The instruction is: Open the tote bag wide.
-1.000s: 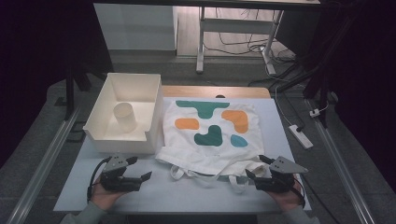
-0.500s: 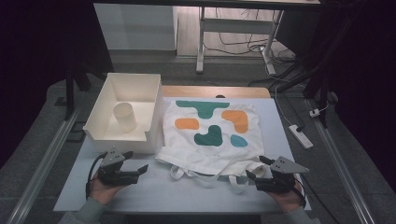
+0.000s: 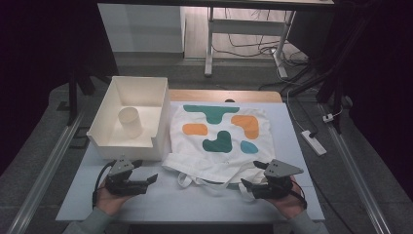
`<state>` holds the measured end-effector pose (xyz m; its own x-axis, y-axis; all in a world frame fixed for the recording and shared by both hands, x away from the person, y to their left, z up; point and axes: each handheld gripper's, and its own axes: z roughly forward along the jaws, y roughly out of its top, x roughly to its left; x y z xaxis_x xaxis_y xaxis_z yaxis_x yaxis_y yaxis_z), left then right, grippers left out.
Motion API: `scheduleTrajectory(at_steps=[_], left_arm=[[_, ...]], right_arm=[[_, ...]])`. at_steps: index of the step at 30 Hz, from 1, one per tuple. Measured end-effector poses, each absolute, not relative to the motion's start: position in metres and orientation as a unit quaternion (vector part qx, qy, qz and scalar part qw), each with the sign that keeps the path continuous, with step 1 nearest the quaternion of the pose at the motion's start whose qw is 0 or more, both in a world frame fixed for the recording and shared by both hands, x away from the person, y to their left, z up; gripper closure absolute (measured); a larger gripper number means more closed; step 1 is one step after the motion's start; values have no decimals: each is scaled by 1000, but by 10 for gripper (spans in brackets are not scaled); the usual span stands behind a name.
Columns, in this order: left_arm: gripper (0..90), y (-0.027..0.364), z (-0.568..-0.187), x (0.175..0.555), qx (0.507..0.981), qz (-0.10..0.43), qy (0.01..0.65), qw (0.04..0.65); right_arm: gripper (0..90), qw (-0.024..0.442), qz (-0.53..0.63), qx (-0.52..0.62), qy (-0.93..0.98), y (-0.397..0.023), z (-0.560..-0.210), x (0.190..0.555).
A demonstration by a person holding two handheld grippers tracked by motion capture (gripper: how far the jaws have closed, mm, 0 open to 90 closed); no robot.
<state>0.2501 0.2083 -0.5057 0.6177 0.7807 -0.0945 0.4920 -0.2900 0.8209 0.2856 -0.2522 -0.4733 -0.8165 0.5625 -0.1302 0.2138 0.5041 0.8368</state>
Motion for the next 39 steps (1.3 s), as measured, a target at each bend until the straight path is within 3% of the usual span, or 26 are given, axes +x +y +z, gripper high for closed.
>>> scheduleTrajectory(at_steps=[10, 20, 33, 39], left_arm=[[214, 198, -508, 252, 797, 158, 393, 430], [215, 188, -507, 255, 803, 156, 386, 427], [226, 165, -509, 267, 809, 145, 380, 425], [230, 165, -510, 265, 811, 148, 373, 424]], right_arm=[[310, 143, 414, 161, 884, -209, -476, 290], [374, 123, 380, 114, 910, -176, -482, 297], [576, 98, 338, 87, 932, -164, -491, 297], [770, 106, 326, 75, 937, -164, -494, 294]])
